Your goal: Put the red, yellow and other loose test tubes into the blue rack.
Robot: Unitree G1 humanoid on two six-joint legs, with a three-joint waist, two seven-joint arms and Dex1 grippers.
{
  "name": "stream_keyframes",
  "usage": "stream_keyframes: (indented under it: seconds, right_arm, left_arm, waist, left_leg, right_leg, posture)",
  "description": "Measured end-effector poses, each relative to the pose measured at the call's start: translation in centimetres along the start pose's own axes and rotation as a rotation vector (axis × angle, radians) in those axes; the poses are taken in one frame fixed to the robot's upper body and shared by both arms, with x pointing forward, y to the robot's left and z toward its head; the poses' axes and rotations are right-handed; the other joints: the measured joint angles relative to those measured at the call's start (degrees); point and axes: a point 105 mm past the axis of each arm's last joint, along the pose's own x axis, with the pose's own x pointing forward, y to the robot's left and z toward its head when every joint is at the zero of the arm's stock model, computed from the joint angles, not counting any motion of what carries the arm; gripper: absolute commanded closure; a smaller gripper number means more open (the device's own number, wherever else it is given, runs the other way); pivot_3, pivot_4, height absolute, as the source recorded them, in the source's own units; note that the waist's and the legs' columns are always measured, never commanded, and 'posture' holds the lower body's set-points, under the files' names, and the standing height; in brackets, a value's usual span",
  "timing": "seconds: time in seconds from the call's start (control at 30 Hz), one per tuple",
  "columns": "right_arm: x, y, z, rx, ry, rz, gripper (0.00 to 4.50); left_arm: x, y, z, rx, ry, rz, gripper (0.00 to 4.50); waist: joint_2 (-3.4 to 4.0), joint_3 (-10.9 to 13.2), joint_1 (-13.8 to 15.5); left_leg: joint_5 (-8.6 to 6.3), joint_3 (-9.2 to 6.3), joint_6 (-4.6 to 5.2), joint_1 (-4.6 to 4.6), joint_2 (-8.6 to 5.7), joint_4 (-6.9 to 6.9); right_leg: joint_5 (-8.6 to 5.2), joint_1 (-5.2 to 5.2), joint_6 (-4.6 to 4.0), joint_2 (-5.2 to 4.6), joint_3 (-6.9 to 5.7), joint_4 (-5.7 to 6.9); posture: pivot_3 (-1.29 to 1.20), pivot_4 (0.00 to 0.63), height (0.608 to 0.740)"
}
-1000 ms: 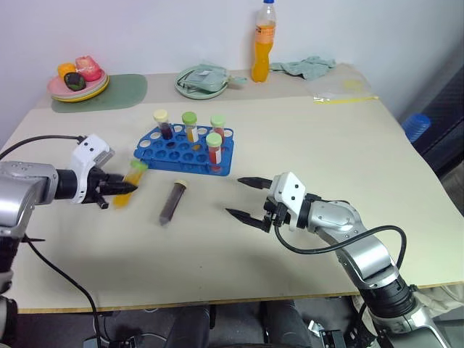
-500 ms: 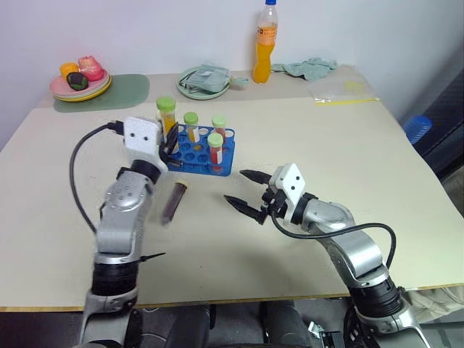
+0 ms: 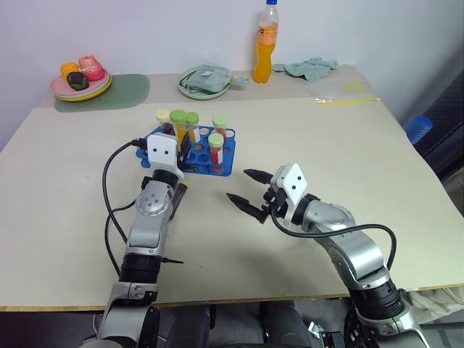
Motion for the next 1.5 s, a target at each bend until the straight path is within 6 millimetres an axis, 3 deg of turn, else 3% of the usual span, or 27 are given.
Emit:
stream_keyframes:
  seconds: [0.53, 1.03, 1.5]
  right_arm:
    - [0.1, 0.1, 0.1, 0.013, -0.01, 0.004, 0.69]
    - [0.2, 0.3, 0.3, 0.024, -0.02, 0.008, 0.69]
    - [0.3, 0.4, 0.3, 0.03, -0.027, 0.011, 0.69]
  left_arm:
    - [1.1, -1.0, 0.0, -0.036, 0.002, -0.027, 3.79]
    - [0.3, -0.9, 0.2, 0.017, 0.024, -0.03, 3.79]
    - [0.4, -0.8, -1.4, -0.001, 0.081, -0.015, 3.79]
  waist:
    - [0.0, 0.0, 0.04]
    - [0.0, -0.01, 0.04]
    - [0.0, -0.01, 0.03]
  left_leg:
    - [0.0, -0.01, 0.0, 0.0, 0.0, 0.0]
    - [0.0, -0.02, 0.0, 0.02, 0.0, 0.0]
    - [0.0, -0.03, 0.0, 0.03, 0.0, 0.0]
  right_leg:
    - [0.0, 0.01, 0.0, 0.0, -0.01, 0.0]
    - [0.0, 0.03, 0.0, 0.0, -0.01, 0.0]
    - [0.0, 0.03, 0.0, 0.01, -0.01, 0.0]
  posture:
    - [0.0, 0.15, 0.74]
    - [0.0, 0.15, 0.74]
    - [0.0, 0.15, 0.74]
